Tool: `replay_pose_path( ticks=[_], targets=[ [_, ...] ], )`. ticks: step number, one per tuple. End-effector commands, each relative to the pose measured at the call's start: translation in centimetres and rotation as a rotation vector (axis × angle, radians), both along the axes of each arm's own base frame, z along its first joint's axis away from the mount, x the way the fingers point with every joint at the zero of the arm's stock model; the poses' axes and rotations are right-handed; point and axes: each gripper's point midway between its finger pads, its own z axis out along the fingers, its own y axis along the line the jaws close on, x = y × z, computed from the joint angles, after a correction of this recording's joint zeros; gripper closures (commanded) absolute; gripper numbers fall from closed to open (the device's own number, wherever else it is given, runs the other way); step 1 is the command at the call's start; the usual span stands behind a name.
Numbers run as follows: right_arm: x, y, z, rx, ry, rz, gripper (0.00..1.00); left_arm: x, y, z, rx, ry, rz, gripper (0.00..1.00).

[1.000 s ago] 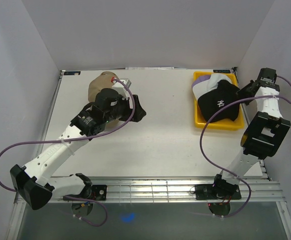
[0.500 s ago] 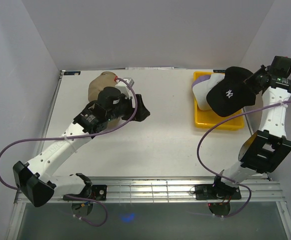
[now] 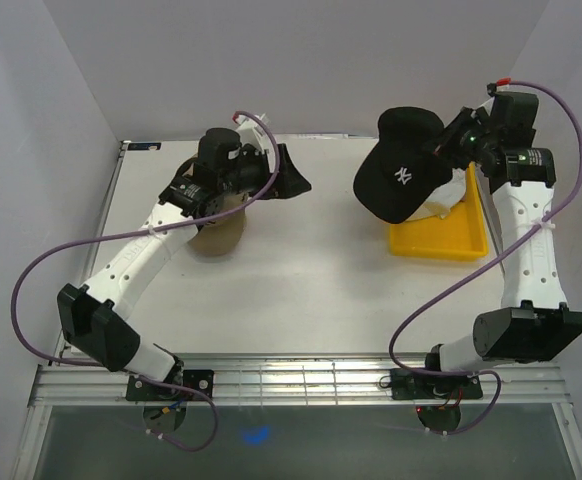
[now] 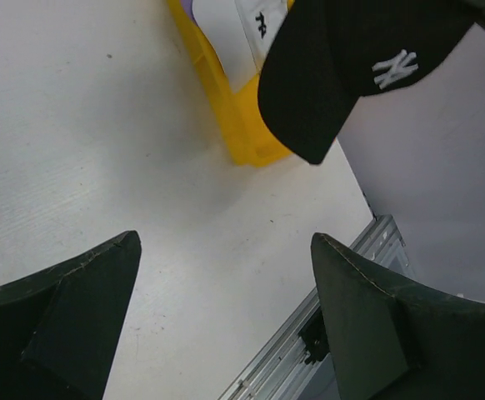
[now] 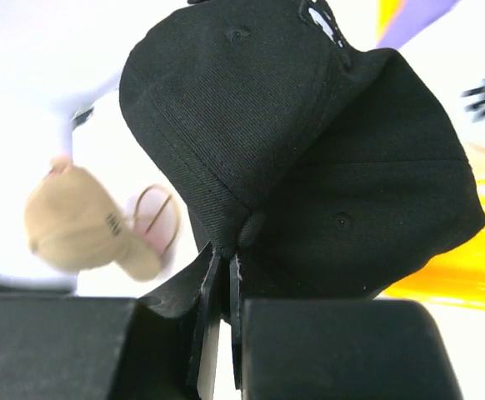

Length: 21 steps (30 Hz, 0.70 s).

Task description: Stack the hats

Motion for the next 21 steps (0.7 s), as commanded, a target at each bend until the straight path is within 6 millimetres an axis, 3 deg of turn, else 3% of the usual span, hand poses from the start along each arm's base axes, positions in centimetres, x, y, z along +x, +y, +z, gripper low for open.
replay_pose_path(
  ticks=[1, 2, 3, 4, 10, 21],
  targets=[
    [-2.3, 4.3, 3.3, 0.024, -0.099, 0.117, 0.92, 1.2, 1.6, 3.2, -0.127, -0.018, -0.048, 0.07],
    [-2.7, 5.1, 3.3, 0.031, -0.102, 0.139, 0.92, 2.0, 2.4, 3.2, -0.146, -0.011, -0.044, 0.06],
    [-3.1, 5.8, 3.6, 0.045, -0.106, 0.155, 0.92, 1.6, 2.0, 3.9, -0.196, -0.008, -0.093, 0.06],
    [-3.5, 7.1, 3.8, 0.054, -0.114, 0.19, 0.92, 1.7, 2.0, 3.2, -0.21, 0.013, -0.107, 0.06],
    [-5.1, 11.5, 4.5, 0.082, -0.122, 0.287, 0.92, 1.1, 1.0, 3.4, -0.334, 0.052, -0.195, 0.07],
    [-5.7, 16.1, 5.9, 0.144, -0.137, 0.375, 0.92, 0.5, 0.4, 1.7, -0.354, 0.097, -0.195, 0.11]
  ],
)
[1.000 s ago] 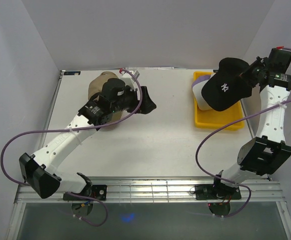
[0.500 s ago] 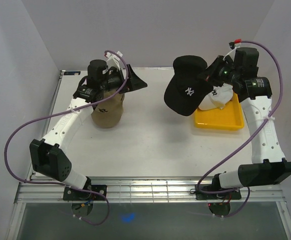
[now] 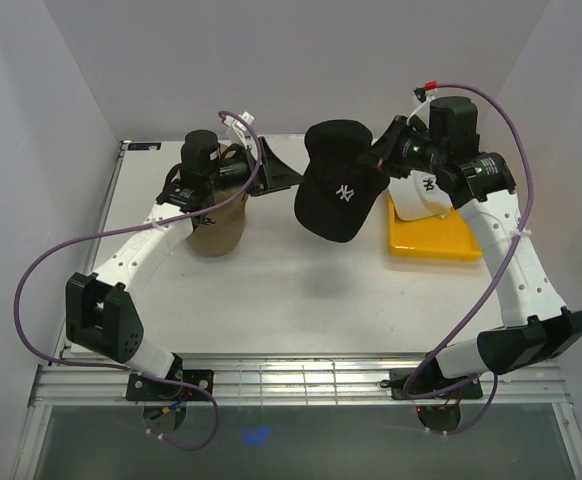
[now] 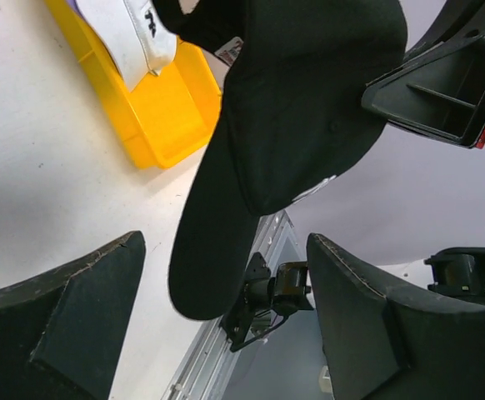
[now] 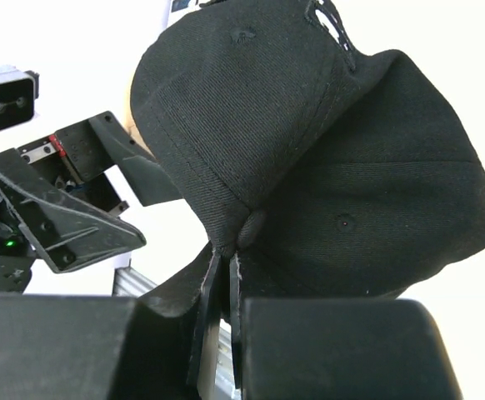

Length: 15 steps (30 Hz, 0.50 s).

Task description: Stack the hats

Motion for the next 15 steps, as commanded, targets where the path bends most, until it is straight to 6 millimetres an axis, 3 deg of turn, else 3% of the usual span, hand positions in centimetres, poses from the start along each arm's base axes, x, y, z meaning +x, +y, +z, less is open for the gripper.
replay_pose_path(
  ticks=[1, 8, 12, 13, 15],
  targets=[
    [0.4, 1.7, 3.5, 0.066, -0.096, 0.021, 0.92, -0.9, -0.4, 1.0, -0.026, -0.034, -0.024, 0.13],
    [0.2, 3.2, 4.6, 0.097, -0.103, 0.054, 0.92, -0.9, -0.8, 0.6, -0.032, -0.036, -0.026, 0.21],
    [0.5, 3.3, 5.0, 0.093, -0.108, 0.056, 0.92, -1.4, -0.8, 1.0, -0.051, -0.038, -0.032, 0.37],
    [0.6, 3.3, 5.0, 0.088, -0.109, 0.054, 0.92, -1.6, -0.8, 1.1, -0.056, -0.034, -0.035, 0.48],
    [0.6, 3.4, 5.2, 0.092, -0.113, 0.058, 0.92, -2.0, -0.7, 1.2, -0.065, -0.027, -0.045, 0.57]
  ],
)
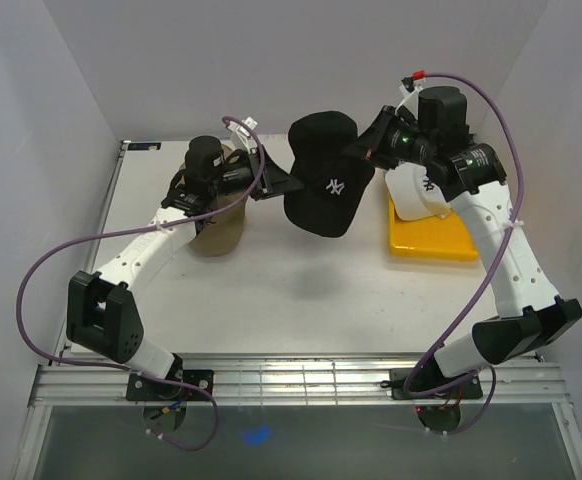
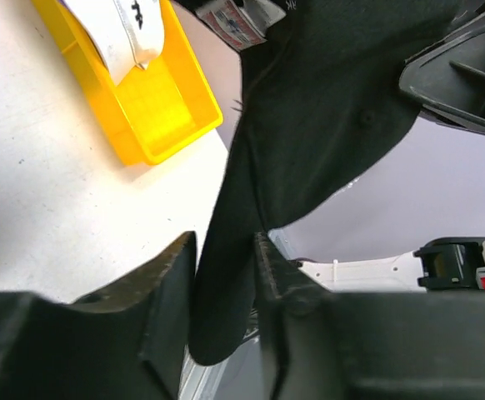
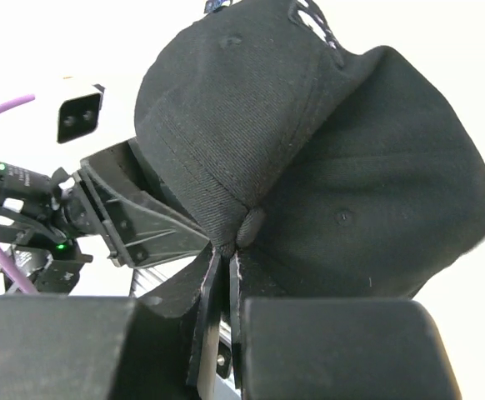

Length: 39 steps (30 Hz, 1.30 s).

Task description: Stack the hats

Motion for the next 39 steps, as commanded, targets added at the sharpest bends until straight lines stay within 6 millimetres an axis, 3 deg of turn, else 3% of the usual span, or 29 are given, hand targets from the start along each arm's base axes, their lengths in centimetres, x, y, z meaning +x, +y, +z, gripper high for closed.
replay_pose_path(
  ticks=[1, 2, 7, 8, 9, 11, 12, 14, 15, 18, 20, 22, 28, 34, 37, 39],
  targets=[
    [0.2, 0.4, 3.5, 0.054, -0.1, 0.011, 0.92, -1.5, 0.1, 1.8, -0.035, -0.041, -0.029, 0.61],
    [0.3, 0.6, 3.6, 0.063, -0.1, 0.016, 0.92, -1.6, 0.1, 1.7, -0.037, -0.037, -0.032, 0.68],
    [0.3, 1.7, 3.4, 0.067, -0.096, 0.041, 0.91, -2.1, 0.2, 2.4, -0.063, -0.028, -0.035, 0.85],
    [0.3, 1.7, 3.4, 0.064, -0.098, 0.037, 0.89, -2.2, 0.2, 2.7, -0.068, -0.023, -0.04, 0.92],
    [0.3, 1.8, 3.4, 0.061, -0.105, 0.039, 0.83, -2.3, 0.2, 3.0, -0.071, -0.022, -0.04, 1.0],
    [0.3, 1.8, 3.4, 0.055, -0.11, 0.037, 0.75, -2.2, 0.3, 3.8, -0.082, -0.02, -0.024, 1.0],
    [0.3, 1.8, 3.4, 0.052, -0.114, 0.037, 0.63, -2.1, 0.4, 4.2, -0.089, -0.021, -0.018, 1.0],
    [0.4, 1.6, 3.3, 0.04, -0.125, 0.032, 0.48, -1.9, 1.0, 5.3, -0.112, -0.028, 0.001, 1.0],
    [0.4, 1.5, 3.3, 0.035, -0.13, 0.026, 0.35, -1.8, 1.3, 6.1, -0.137, -0.027, 0.007, 1.0],
    [0.7, 0.6, 3.8, -0.001, -0.155, 0.003, 0.18, -1.2, 3.0, 7.6, -0.174, -0.026, 0.034, 1.0],
    [0.9, -0.4, 4.2, -0.017, -0.166, -0.009, 0.13, -0.4, 4.8, 8.3, -0.189, -0.03, 0.065, 1.0],
    [0.9, -0.9, 4.3, -0.011, -0.166, -0.007, 0.11, -0.2, 6.6, 9.2, -0.215, -0.032, 0.083, 1.0],
    [-1.3, 1.2, 1.8, 0.076, -0.115, 0.106, 0.1, 0.1, 10.0, 10.1, -0.308, -0.013, 0.104, 1.0],
    [-4.1, 6.4, -1.0, 0.121, -0.06, 0.202, 0.12, 0.2, 12.5, 10.7, -0.404, -0.02, 0.132, 1.0],
    [-5.0, 8.7, -1.5, 0.207, -0.034, 0.244, 0.12, -0.2, 13.3, 11.2, -0.47, -0.013, 0.135, 1.0],
    [-5.4, 10.1, -1.8, 0.225, -0.022, 0.259, 0.12, -0.1, 14.9, 11.8, -0.503, -0.029, 0.175, 1.0]
  ],
)
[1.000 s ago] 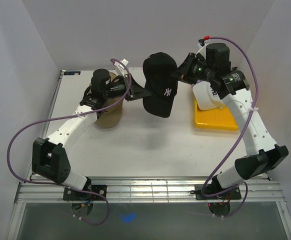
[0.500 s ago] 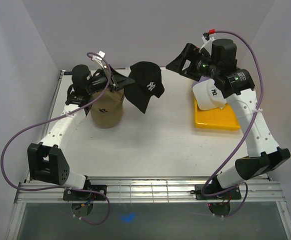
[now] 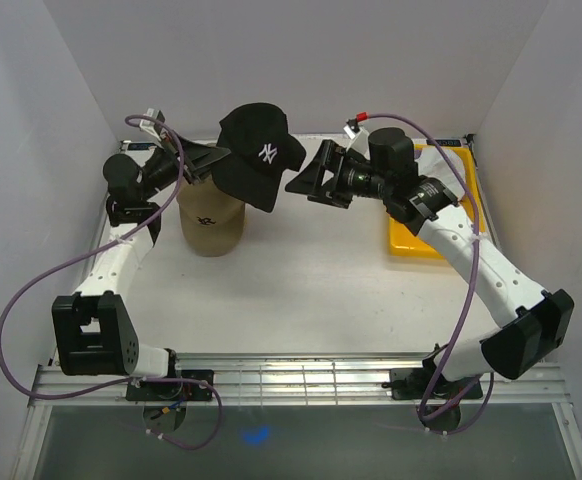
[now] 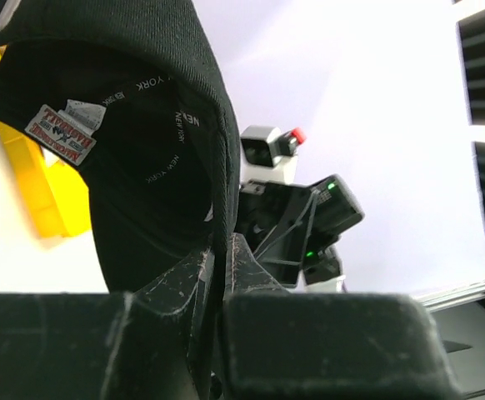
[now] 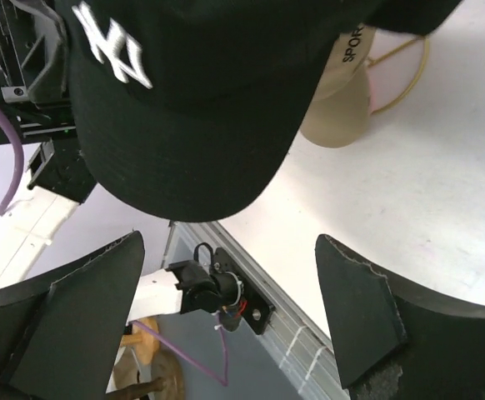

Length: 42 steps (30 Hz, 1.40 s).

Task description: Stack the hats

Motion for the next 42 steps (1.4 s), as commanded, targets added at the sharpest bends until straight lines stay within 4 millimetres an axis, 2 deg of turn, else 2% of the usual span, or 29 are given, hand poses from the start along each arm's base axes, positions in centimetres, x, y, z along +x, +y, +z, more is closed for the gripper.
replay_pose_path(
  ticks=[1, 6, 10, 11, 16, 17, 19, 20, 27, 36, 41, 42],
  targets=[
    [0.1, 2.5, 2.9, 0.134, -0.051, 0.01, 0.11, -2.1, 2.2, 3.9, -0.085, -0.117, 0.036, 1.0],
    [0.1, 5.2, 2.3, 0.189, -0.036, 0.029, 0.07, -2.5, 3.7, 4.2, -0.133, -0.124, 0.058, 1.0],
    [0.4, 7.0, 2.8, 0.263, -0.034, 0.038, 0.04, -2.6, 5.1, 4.1, -0.179, -0.105, 0.08, 1.0],
    [0.9, 7.8, 1.9, 0.249, -0.021, 0.037, 0.03, -2.8, 5.2, 4.0, -0.188, -0.115, 0.081, 1.0],
    [1.3, 10.2, 2.7, 0.298, -0.034, 0.053, 0.02, -2.7, 6.1, 3.7, -0.221, -0.11, 0.09, 1.0],
    [1.8, 10.6, 2.2, 0.295, -0.025, 0.047, 0.02, -2.6, 6.4, 3.7, -0.24, -0.095, 0.093, 1.0],
    [2.0, 11.2, 3.2, 0.325, -0.035, 0.055, 0.02, -2.7, 7.2, 3.4, -0.257, -0.103, 0.105, 1.0],
    [2.3, 11.6, 3.0, 0.329, -0.031, 0.054, 0.02, -2.5, 7.4, 3.1, -0.264, -0.095, 0.107, 1.0],
    [2.2, 13.4, 5.0, 0.404, -0.033, 0.076, 0.03, -2.1, 9.1, 2.1, -0.314, -0.082, 0.11, 1.0],
    [1.5, 15.5, 5.7, 0.455, -0.018, 0.126, 0.04, -1.4, 10.3, 1.0, -0.331, -0.059, 0.119, 1.0],
    [1.8, 16.1, 6.1, 0.456, -0.028, 0.131, 0.07, -1.0, 11.1, 0.3, -0.333, -0.042, 0.123, 1.0],
    [1.9, 16.1, 6.8, 0.462, -0.047, 0.132, 0.1, -0.9, 11.2, 0.2, -0.333, -0.041, 0.125, 1.0]
  ],
)
